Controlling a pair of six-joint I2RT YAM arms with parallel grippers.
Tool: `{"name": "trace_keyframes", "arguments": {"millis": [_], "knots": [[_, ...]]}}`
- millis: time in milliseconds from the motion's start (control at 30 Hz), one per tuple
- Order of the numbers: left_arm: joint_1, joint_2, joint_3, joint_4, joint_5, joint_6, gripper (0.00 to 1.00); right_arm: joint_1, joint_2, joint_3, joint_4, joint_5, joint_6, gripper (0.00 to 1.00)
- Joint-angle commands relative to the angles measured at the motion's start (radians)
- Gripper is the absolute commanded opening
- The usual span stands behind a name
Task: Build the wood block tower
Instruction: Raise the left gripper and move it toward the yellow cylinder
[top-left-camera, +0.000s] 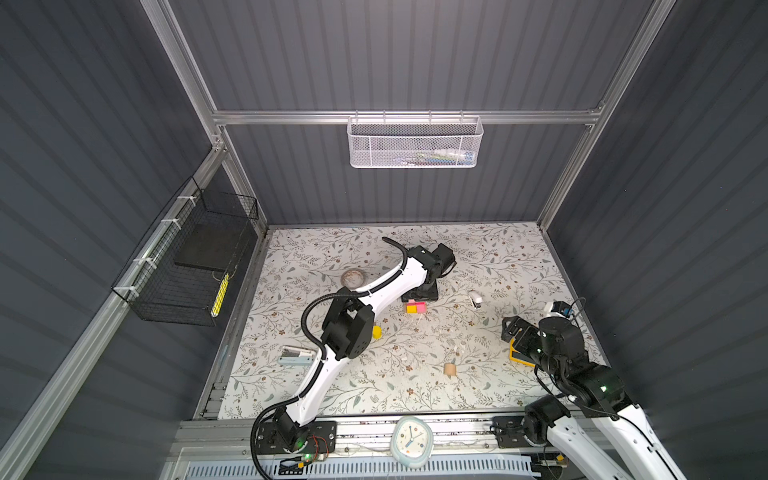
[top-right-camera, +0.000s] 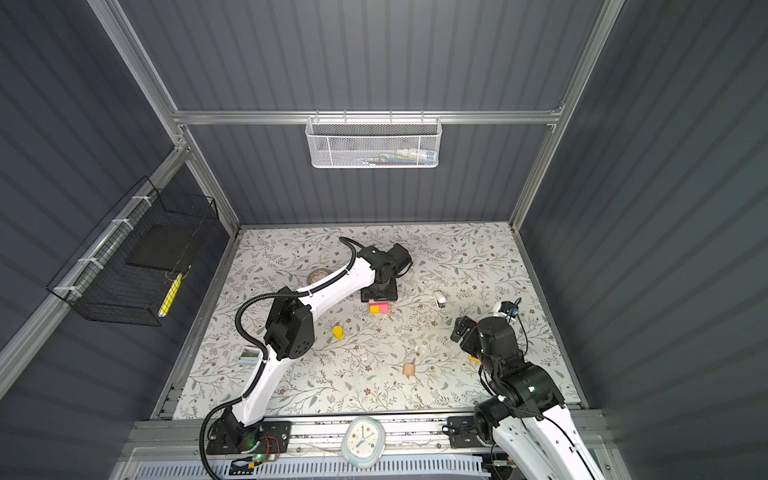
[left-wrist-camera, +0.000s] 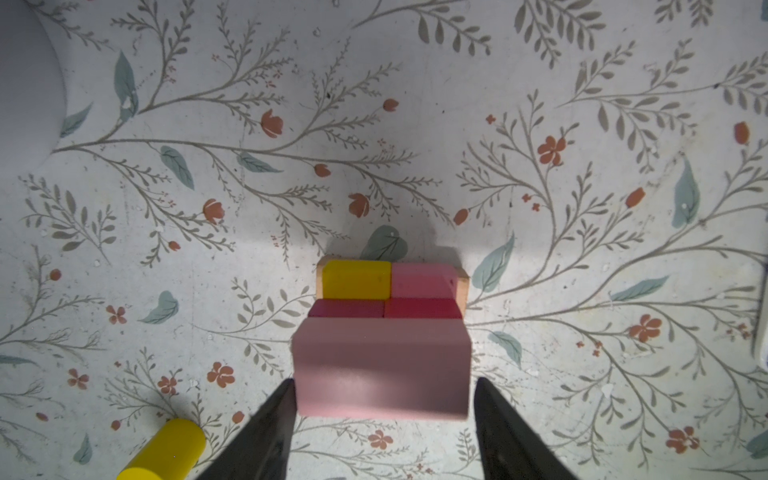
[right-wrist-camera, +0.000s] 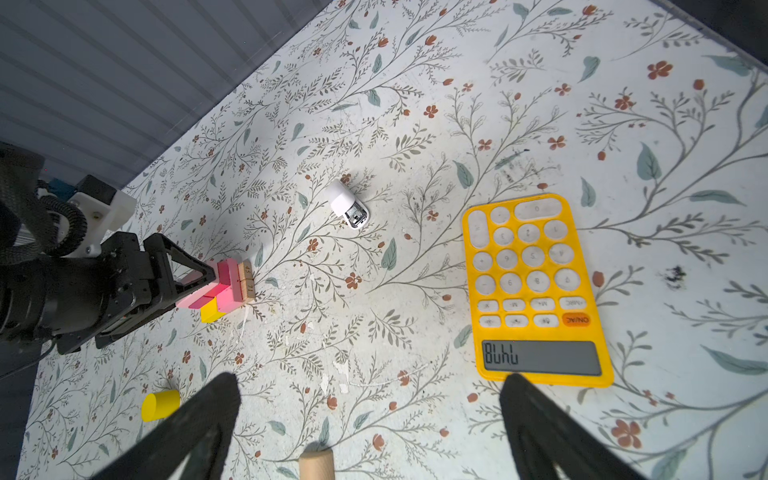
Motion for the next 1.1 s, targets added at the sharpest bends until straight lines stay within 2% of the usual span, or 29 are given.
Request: {"name": "trace_keyframes", "arguments": {"millis": [0,567,767,933,1067], "knots": [[0.002,0.014,0.024,-0.023,0.005,0.011,0.67,-0.004,-0.008,-0.008,-0.009,0.008,0.006,0.99],[0.001,-0.046,0.026,-0.030,-0.017,0.014,0.83,-0.004,-0.008,-0.006,-0.010,0.006,0.009,0.99],[0.001,-0.143,-0.007,-0.011,-0.043,0.035,0.86,-0.004,-0.002,-0.009,-0.001,-0.013,0.014,0.99],[0.000,-0.244,-0.025,-0.040,-0.113,0.065,0.87,-0.004,0.007,-0.012,0.004,-0.027,0.029,0.99],[0.000,-0.356,-0.107,-0.055,-0.161,0.076,0.89,-0.004,0.022,-0.012,0.015,-0.038,0.034,0.99]]}}
